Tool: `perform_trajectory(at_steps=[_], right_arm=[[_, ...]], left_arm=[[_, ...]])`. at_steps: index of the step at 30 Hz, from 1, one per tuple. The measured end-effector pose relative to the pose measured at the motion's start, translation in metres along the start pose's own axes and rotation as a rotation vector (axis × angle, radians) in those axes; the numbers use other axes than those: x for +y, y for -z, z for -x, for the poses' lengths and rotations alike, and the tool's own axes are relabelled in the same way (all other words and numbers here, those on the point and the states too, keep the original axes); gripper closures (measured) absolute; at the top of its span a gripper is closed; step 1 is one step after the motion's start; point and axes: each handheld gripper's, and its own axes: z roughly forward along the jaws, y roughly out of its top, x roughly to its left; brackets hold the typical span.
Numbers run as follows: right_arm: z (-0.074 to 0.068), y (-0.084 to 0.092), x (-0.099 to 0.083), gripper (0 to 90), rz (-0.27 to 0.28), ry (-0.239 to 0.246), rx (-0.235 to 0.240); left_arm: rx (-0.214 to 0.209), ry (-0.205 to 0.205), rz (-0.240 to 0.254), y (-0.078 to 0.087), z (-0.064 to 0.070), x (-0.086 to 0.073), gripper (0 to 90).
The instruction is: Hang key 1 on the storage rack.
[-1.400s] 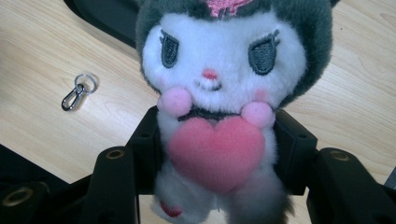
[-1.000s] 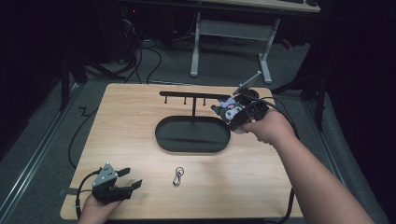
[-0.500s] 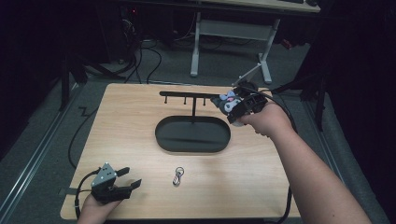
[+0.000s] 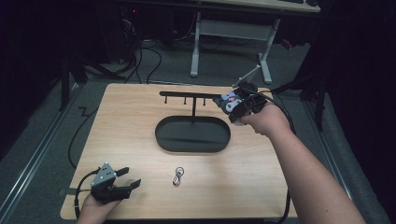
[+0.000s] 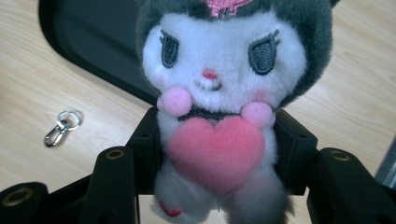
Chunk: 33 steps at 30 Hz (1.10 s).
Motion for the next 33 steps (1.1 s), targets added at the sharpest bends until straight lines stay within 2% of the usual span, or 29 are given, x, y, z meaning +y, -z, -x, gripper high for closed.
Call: perform_trajectory(at_steps=[4,17,24,27,29,31,33], right_arm=[[0.003,0.000,-0.003,46.2,0.000,0.003,-0.028],[0.007,-0.028,-0.018,46.2,-0.054,0.023,-0.016],[0.005,-0.042,-0.021,46.2,-0.069,0.011,0.002],[0.004,-0.048,-0.022,46.2,-0.069,0.007,0.010],[0.003,-0.054,-0.023,46.1,-0.066,0.024,0.006],[0.002,-0.057,-0.023,46.1,-0.068,0.011,0.009],[0.000,-0.067,-0.024,45.7,-0.045,0.020,0.013]], left_arm=[[-0.002,-0.007,-0.005,-0.001,0.001,0.000,30.0],[-0.004,-0.010,-0.018,-0.002,0.001,-0.001,30.1],[-0.005,-0.011,-0.022,-0.003,0.001,-0.001,30.1],[-0.007,-0.011,-0.023,-0.003,0.001,-0.001,30.1],[-0.008,-0.013,-0.025,-0.003,0.002,-0.001,30.1],[-0.008,-0.014,-0.026,-0.003,0.002,-0.001,30.1],[-0.009,-0.015,-0.029,-0.003,0.002,-0.001,30.2]])
